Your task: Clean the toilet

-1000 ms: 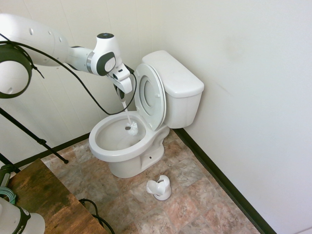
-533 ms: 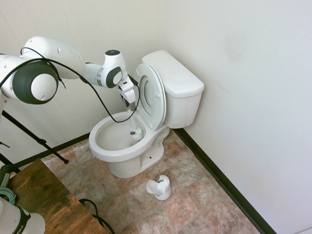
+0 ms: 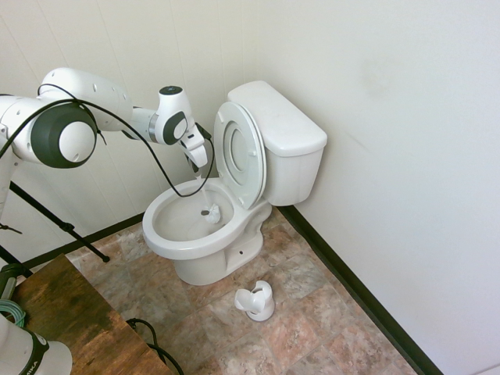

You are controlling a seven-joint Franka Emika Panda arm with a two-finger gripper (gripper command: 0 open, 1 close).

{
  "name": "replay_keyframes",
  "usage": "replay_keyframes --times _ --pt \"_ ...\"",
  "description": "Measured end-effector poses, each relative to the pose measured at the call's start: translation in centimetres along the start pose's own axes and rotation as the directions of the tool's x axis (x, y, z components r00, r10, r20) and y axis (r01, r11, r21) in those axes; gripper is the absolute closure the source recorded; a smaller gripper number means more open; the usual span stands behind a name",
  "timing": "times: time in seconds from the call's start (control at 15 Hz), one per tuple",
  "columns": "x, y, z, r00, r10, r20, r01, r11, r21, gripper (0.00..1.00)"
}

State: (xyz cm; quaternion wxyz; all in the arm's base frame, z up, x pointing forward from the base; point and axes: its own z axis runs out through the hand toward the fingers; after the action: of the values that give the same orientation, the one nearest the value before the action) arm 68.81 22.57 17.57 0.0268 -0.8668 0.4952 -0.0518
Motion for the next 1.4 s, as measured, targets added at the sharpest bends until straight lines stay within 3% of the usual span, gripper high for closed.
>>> replay_keyframes --times 0.47,0.87,1.13,1.4 --pt "-2.4 1.6 1.3 0.998 -0.055 0.044 0.057 0.997 -0.05 1.0" --pt "-2.0 8.5 0.1 0.988 -0.103 0.118 0.117 0.986 -0.119 1.0" --pt "1.5 12.2 0.5 0.986 -0.082 0.144 0.103 0.984 -0.144 1.0" --pt "6.5 13.2 0.0 0.993 -0.027 0.113 0.04 0.992 -0.119 1.0"
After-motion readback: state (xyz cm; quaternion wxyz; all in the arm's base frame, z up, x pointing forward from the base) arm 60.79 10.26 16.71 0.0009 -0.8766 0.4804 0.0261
